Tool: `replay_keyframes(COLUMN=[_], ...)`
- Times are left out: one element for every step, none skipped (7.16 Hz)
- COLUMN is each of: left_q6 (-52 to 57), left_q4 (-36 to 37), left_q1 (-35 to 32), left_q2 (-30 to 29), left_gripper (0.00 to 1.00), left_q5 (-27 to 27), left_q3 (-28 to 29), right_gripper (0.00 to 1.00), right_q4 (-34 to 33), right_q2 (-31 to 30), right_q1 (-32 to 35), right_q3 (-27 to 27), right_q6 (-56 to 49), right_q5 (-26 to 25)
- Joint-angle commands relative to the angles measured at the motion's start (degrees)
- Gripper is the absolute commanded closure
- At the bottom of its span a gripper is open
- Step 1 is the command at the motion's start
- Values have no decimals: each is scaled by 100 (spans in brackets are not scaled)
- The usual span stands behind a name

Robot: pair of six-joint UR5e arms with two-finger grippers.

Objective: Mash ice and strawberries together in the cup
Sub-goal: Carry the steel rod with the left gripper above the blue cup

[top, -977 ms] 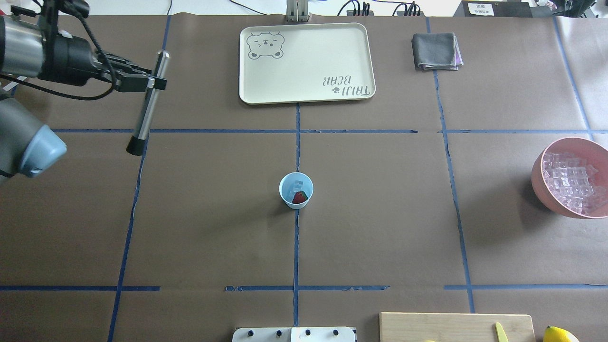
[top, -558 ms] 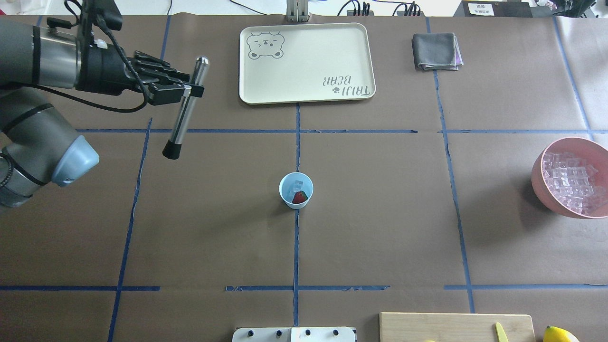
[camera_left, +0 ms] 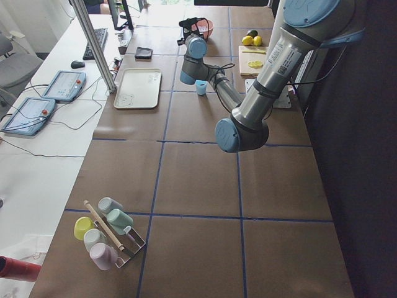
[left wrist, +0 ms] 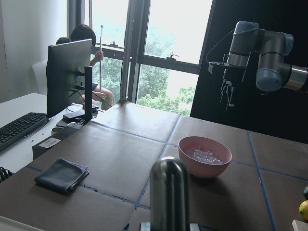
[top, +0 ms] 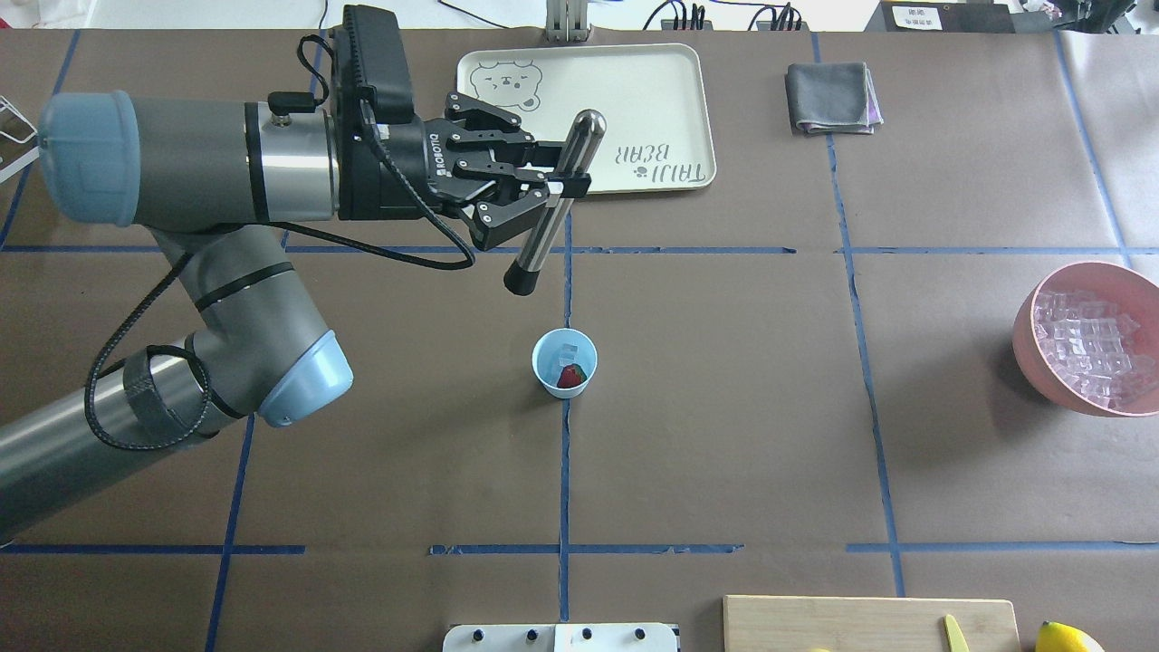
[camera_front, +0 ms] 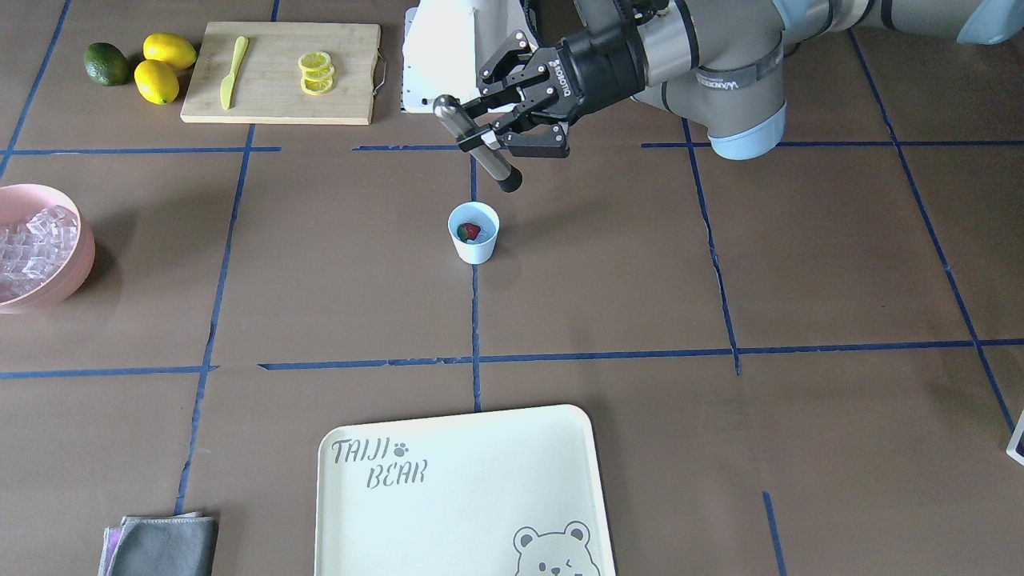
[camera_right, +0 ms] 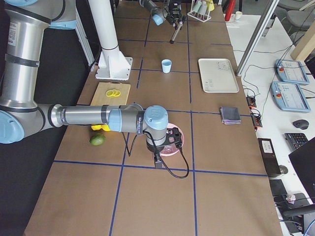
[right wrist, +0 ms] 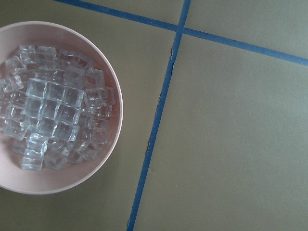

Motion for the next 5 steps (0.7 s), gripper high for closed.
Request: replay_keyframes(left_q6=[344, 387, 440, 484, 606], left_q4=[-602, -806, -1286, -1996, -2151], left_q1=[498, 527, 605, 789, 938], left_q2=[-108, -90, -90, -90, -55], left_gripper=[100, 100, 100, 100, 100], left_q5=[770, 791, 791, 1052, 1159], left_q3=[30, 73, 404, 912, 1048], right_gripper=[1, 1, 1, 1, 1], right_q4=[0, 0, 0, 0, 0], right_q2=[1, 1, 1, -8, -8], right_q1=[0, 0, 0, 0, 0], right_q3=[4, 4, 4, 4, 4], right_q6=[0, 0, 0, 0, 0], right_q5=[0, 0, 0, 0, 0])
